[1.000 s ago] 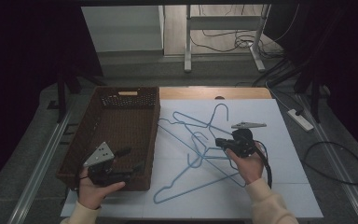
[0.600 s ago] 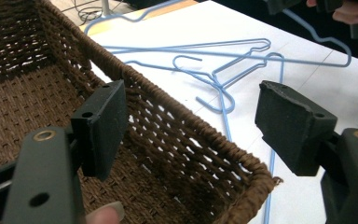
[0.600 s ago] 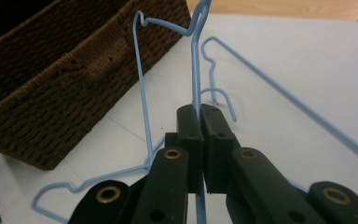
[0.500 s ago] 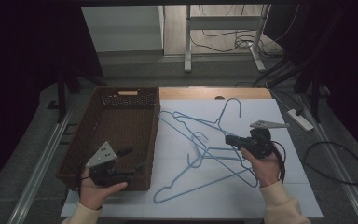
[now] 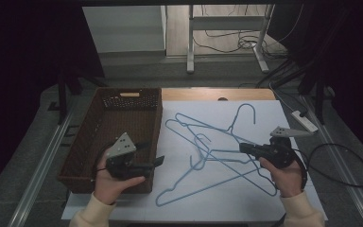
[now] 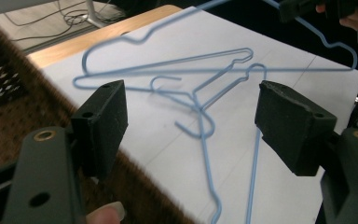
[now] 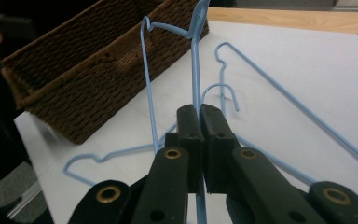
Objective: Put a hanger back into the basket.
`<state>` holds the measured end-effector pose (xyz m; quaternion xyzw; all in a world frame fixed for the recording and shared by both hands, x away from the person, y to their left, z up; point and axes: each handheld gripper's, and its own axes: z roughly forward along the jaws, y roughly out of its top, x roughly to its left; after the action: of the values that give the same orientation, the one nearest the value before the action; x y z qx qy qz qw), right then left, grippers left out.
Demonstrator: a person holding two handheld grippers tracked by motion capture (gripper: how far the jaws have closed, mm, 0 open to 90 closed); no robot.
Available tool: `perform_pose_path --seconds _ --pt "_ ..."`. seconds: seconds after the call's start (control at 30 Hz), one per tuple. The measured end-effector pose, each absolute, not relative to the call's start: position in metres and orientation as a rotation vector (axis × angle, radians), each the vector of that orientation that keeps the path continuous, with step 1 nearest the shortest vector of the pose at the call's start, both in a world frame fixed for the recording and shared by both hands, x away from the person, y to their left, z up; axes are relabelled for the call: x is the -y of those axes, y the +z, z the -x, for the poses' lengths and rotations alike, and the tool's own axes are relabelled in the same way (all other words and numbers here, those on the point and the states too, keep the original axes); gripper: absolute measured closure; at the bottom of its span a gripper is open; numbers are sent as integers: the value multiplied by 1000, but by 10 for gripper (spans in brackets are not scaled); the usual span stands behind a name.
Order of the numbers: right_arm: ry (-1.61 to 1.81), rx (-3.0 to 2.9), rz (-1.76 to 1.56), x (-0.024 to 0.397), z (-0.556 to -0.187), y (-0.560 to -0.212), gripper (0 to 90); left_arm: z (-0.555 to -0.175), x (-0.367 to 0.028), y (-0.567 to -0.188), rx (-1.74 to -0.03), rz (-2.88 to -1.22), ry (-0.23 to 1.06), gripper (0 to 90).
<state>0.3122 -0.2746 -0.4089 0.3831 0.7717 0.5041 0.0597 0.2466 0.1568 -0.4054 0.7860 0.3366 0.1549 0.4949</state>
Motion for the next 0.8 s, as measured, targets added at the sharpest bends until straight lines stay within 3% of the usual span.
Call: perform_pose_path --seconds 0.37,0.8 --pt "1587 -2412 -1051 291 -301 -400 880 -289 -108 -385 -739 -1987 322 266" --pt "1660 -2549 -902 291 -300 -398 880 -314 -87 -382 -648 -2112 234 291"
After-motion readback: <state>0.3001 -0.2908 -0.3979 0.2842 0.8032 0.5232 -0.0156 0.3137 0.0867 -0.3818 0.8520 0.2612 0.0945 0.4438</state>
